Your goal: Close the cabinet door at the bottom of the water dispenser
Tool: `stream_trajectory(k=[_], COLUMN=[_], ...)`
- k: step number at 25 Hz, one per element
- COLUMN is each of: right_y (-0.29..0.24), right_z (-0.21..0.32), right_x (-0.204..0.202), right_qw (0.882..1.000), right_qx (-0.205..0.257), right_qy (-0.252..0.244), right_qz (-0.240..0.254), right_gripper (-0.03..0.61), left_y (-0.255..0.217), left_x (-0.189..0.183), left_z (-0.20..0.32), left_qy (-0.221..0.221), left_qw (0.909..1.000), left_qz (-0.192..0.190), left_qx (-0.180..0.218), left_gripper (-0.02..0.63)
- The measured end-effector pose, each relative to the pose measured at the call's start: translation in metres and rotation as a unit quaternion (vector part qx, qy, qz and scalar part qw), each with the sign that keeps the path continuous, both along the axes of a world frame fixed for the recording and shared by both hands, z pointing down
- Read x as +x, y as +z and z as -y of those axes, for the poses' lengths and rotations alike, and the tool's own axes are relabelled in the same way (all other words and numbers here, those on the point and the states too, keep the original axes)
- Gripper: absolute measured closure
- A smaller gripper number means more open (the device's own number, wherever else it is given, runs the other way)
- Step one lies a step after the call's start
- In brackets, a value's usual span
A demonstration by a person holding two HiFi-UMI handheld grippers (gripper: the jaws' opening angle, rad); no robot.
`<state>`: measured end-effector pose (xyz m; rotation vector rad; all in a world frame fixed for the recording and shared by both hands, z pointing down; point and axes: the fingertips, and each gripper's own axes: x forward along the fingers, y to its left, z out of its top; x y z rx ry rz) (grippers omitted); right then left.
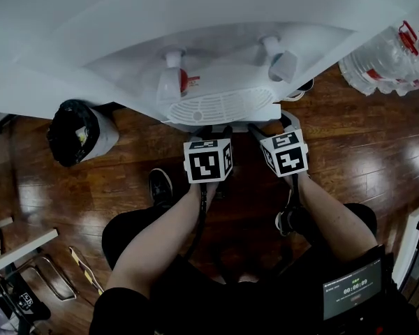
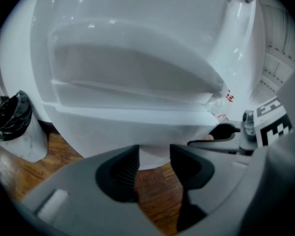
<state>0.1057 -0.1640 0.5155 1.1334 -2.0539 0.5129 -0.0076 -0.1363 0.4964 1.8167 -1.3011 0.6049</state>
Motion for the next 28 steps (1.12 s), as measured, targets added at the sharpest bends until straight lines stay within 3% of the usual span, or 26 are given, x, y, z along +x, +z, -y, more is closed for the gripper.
stream_trajectory(k=[14,28], right_y=[-0.007,-0.004], right_z=[0.02,0.036], right_x=[-0.003,-0.003], right_qw=[1.0,0.999], right_qx=[0.016,0.02], right_qy=[-0.012,-0.024], right_qz=[-0.013,-0.023], right_gripper=[0.219,0.213], left_y=[-0.002,0.005], left_x=[0.002,0.005], left_z=[0.008,0.017], left_qy=[0.01,0.01], left_qw=[0.9999,0.9999], left_qz=[0.005,-0.003], left_qx=[0.012,-0.004], left_gripper=[0.413,0.433])
